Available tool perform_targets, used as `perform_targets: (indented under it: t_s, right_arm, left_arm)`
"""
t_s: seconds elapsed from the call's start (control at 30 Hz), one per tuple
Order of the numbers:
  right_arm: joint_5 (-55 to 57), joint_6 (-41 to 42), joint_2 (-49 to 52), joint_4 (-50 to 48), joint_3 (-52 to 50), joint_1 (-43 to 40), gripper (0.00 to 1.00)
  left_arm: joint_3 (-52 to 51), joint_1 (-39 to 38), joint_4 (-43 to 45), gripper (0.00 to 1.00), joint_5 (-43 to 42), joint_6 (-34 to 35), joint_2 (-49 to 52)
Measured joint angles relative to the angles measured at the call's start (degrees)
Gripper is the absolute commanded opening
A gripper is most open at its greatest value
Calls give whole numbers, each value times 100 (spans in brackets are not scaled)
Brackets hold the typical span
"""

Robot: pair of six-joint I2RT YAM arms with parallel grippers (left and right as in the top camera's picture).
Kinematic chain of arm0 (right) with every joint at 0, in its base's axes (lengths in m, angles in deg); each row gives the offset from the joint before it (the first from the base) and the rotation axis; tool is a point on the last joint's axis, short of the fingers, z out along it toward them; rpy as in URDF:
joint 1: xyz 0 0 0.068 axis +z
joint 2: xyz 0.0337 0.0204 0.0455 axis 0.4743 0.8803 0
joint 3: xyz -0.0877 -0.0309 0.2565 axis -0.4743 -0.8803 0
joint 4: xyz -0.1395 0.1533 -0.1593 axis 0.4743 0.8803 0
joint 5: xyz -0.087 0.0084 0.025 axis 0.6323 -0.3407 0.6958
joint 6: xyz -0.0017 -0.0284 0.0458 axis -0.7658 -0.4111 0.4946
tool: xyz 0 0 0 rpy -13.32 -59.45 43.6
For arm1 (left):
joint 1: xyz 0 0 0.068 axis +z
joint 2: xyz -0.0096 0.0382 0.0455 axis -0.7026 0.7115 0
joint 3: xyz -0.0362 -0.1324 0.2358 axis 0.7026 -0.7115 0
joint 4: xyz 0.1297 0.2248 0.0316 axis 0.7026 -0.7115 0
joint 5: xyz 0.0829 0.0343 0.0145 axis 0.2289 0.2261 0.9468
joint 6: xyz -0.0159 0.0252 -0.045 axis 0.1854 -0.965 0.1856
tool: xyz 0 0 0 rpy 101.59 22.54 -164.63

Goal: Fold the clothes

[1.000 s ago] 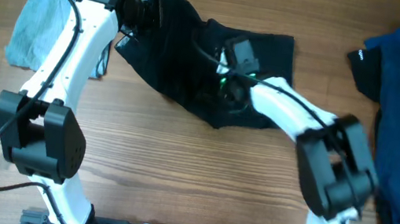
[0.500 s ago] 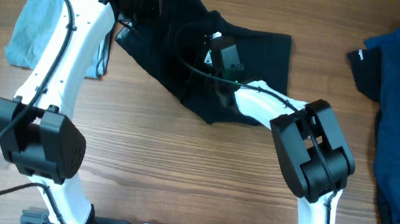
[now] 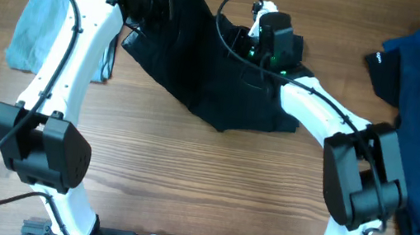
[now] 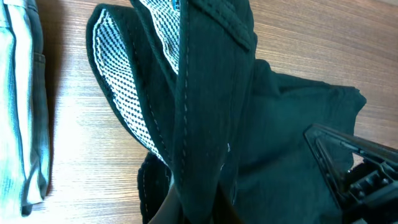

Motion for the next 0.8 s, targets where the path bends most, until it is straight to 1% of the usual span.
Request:
perform_targets:
  t_s: [0.13, 0.23, 0.33, 0.5, 0.73, 0.8]
  right_arm:
    - [168, 92, 553, -938, 0, 50, 4]
    - [254, 199, 1021, -1360, -4, 50, 5]
    - [278, 376, 1517, -2129, -2, 79, 5]
    - [304, 444, 1947, -2706, 0, 249, 4]
    - [409, 461, 2028, -2761, 0, 282, 4]
    - [404, 461, 2028, -2986, 0, 280, 4]
  left_arm:
    - [0, -4, -31, 4, 2, 0, 0]
    - [0, -4, -35, 4, 2, 22, 0]
    - [0, -4, -52, 4, 2, 131, 0]
    - [0, -85, -55, 4, 2, 192, 0]
    - [0, -402, -122, 4, 4, 214, 0]
    - [0, -402, -120, 4, 31, 219, 0]
